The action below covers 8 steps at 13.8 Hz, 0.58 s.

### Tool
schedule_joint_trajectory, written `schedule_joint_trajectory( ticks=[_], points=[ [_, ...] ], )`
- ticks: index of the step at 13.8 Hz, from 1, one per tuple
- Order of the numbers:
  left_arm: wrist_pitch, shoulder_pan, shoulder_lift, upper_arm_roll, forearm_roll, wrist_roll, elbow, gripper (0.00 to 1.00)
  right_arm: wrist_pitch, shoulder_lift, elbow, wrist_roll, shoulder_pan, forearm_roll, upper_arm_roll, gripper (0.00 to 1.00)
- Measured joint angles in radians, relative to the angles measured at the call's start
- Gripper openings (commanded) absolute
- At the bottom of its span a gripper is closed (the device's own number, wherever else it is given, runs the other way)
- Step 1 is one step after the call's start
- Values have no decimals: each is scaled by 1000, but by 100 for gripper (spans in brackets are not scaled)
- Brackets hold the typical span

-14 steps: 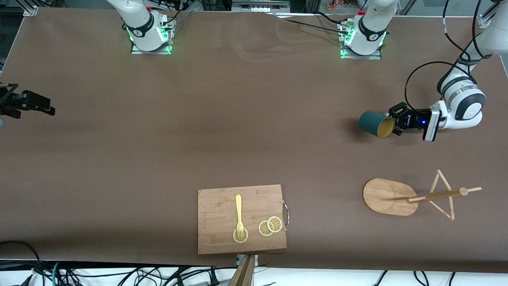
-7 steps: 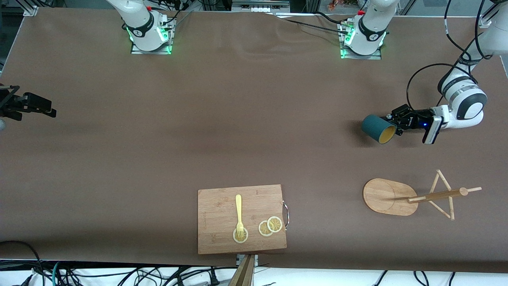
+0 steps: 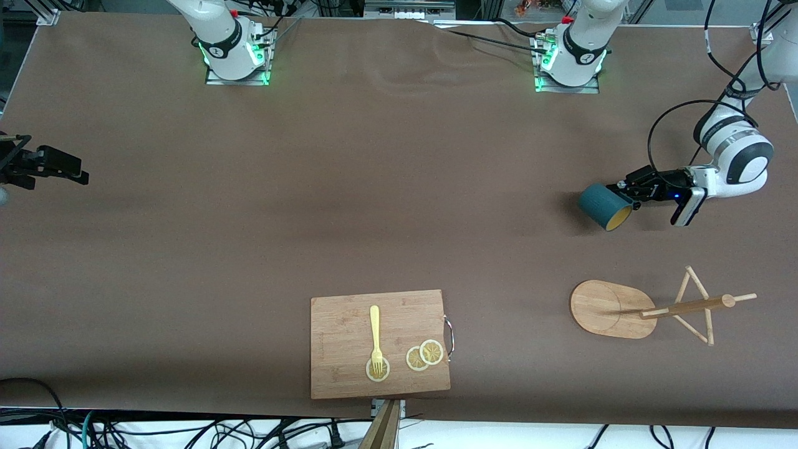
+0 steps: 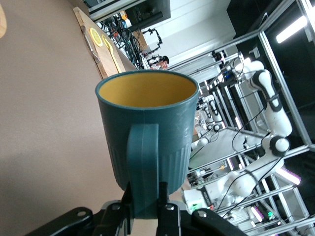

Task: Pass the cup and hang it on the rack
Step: 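Lift the teal mug by its handle with the left gripper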

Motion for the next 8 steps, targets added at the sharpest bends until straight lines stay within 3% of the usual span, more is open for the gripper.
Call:
schedule_joint_trajectory(
  ticks=[4, 8],
  points=[
    [-66, 25, -90, -1, 0, -229, 16, 0, 0, 0, 0, 0, 0, 0, 0, 100],
    [-171, 25, -178, -5, 0, -585, 77, 0, 0, 0, 0, 0, 0, 1, 0, 100]
  ],
)
